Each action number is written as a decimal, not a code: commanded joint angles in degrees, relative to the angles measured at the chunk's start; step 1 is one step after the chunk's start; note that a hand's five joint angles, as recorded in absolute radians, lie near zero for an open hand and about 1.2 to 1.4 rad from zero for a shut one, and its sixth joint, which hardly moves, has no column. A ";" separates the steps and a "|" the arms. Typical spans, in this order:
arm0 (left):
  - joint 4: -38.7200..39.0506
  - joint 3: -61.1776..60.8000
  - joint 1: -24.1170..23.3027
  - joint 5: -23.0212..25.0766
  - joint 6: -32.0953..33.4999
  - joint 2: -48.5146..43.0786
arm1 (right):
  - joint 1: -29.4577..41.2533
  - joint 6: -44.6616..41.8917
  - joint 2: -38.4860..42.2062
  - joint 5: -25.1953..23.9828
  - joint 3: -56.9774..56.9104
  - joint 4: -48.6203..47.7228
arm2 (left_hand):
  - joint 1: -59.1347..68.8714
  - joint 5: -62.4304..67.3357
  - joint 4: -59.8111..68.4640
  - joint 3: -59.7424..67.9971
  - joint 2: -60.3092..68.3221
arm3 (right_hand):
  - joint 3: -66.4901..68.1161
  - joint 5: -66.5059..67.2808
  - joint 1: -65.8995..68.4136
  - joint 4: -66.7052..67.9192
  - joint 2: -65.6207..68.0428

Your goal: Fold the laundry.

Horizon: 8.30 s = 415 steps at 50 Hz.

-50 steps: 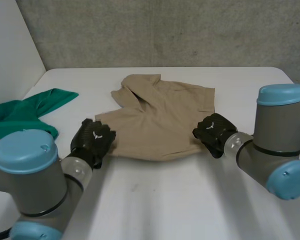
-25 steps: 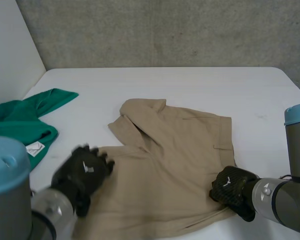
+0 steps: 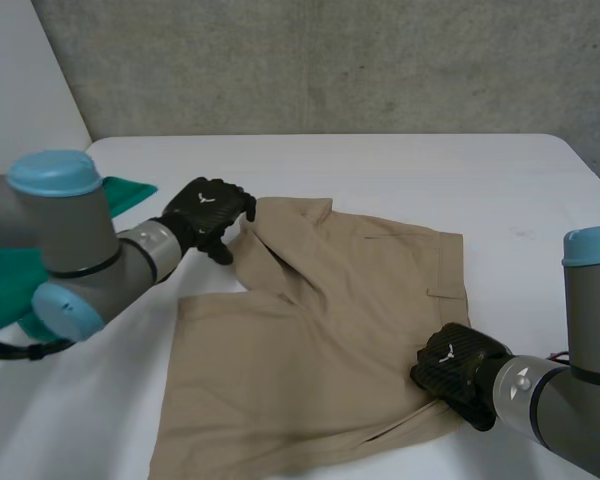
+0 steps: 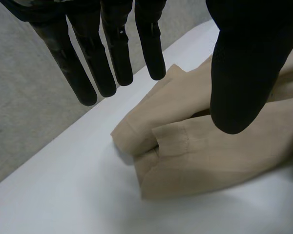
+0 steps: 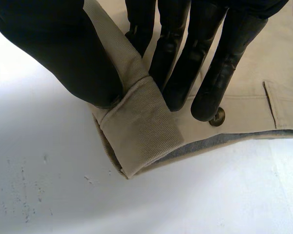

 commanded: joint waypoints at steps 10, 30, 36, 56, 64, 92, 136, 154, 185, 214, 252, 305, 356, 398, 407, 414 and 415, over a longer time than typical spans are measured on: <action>-1.57 16.98 -0.03 2.68 -0.61 -15.73 | 0.18 3.15 0.39 0.09 0.74 -2.02 | 15.85 15.77 15.72 15.97 15.96 | 12.43 12.56 23.46 11.67 12.61; -3.07 17.42 -0.11 2.59 -0.26 -15.65 | 0.09 3.94 0.39 0.17 1.09 -2.90 | 29.65 29.58 29.52 29.77 29.77 | 12.43 12.56 23.46 11.67 12.61; -2.98 16.37 -0.11 2.50 -0.26 -14.33 | -0.18 3.94 0.39 0.17 1.18 -2.90 | 29.48 29.41 29.36 29.61 29.60 | 12.43 12.56 23.46 11.67 12.61; -2.10 16.98 -0.11 0.92 3.44 -16.26 | 0.09 3.94 0.39 0.17 1.53 -3.34 | 16.03 15.96 15.90 16.15 16.14 | 12.43 12.56 23.46 11.67 12.61; -1.75 17.77 -0.20 0.83 3.44 -16.97 | -0.17 3.94 0.31 0.09 1.53 -3.34 | 11.15 11.08 11.02 11.27 11.26 | 12.43 12.56 23.46 11.67 12.61; -1.75 19.88 -1.52 1.62 3.61 -18.90 | -0.44 3.94 0.48 0.09 1.53 -3.60 | 5.10 5.02 4.97 5.22 5.21 | 12.43 12.56 23.46 11.67 12.61; 5.28 1.26 -0.82 -9.10 11.78 -3.61 | -0.26 3.94 1.01 0.35 1.53 -4.13 | 47.12 47.05 46.99 47.25 47.24 | 12.43 12.56 23.46 11.67 12.61; 4.58 -6.92 -0.03 -18.42 22.51 -2.29 | 0.18 4.03 0.83 0.44 1.88 -4.22 | 47.12 47.05 46.99 47.25 47.24 | 12.43 12.56 23.46 11.67 12.61; 3.01 -26.77 -1.61 -19.29 0.73 28.28 | -0.35 13.42 0.75 -0.09 -0.05 -8.87 | -16.10 -16.17 -16.23 -15.98 -15.99 | 12.43 12.56 23.46 11.67 12.61; -18.01 -41.73 -11.98 -20.08 -11.77 27.25 | -1.49 18.53 0.83 0.44 0.57 -14.76 | 12.25 12.18 12.12 12.37 12.36 | 12.43 12.56 23.46 11.67 12.61; 25.76 22.87 -10.84 -14.37 18.29 -24.17 | -1.23 17.74 33.87 11.77 -45.04 -39.02 | 47.12 47.05 46.99 47.25 47.24 | 12.43 12.56 23.46 11.67 12.61; 15.30 -25.38 -5.65 -18.24 -14.41 18.19 | -9.49 37.34 24.04 -0.27 -21.41 -26.80 | -21.99 -22.06 -22.12 -21.86 -21.87 | 12.43 12.56 23.46 11.67 12.60; 14.52 2.37 -12.76 -19.04 -14.93 5.81 | 3.71 35.78 13.26 -13.71 -29.69 -17.93 | -18.64 -18.71 -18.77 -18.52 -18.53 | -57.57 -57.44 -46.54 -58.33 -57.39; -14.57 42.38 -19.80 -16.31 -15.64 -25.40 | -9.49 47.44 26.85 -11.08 -43.64 -6.33 | -11.39 -11.46 -11.52 -11.27 -11.28 | -57.57 -57.44 -46.54 -58.33 -57.39; -18.53 40.54 -19.54 -16.66 -12.57 -26.99 | -9.40 42.44 30.01 -10.90 -44.26 -5.36 | -11.90 -11.97 -12.02 -11.77 -11.78 | -57.57 -57.44 -46.54 -58.33 -57.39; -18.62 39.57 -19.27 -19.20 -9.31 -26.99 | -9.40 36.73 32.12 -10.29 -44.43 -5.36 | -12.40 -12.47 -12.53 -12.28 -12.29 | -57.57 -57.44 -46.54 -58.33 -57.39; -18.62 39.66 -19.27 -19.38 -9.31 -26.90 | -9.40 36.29 32.21 -10.29 -44.43 -5.45 | -12.40 -12.47 -12.53 -12.28 -12.29 | -57.57 -57.44 -46.54 -58.33 -57.39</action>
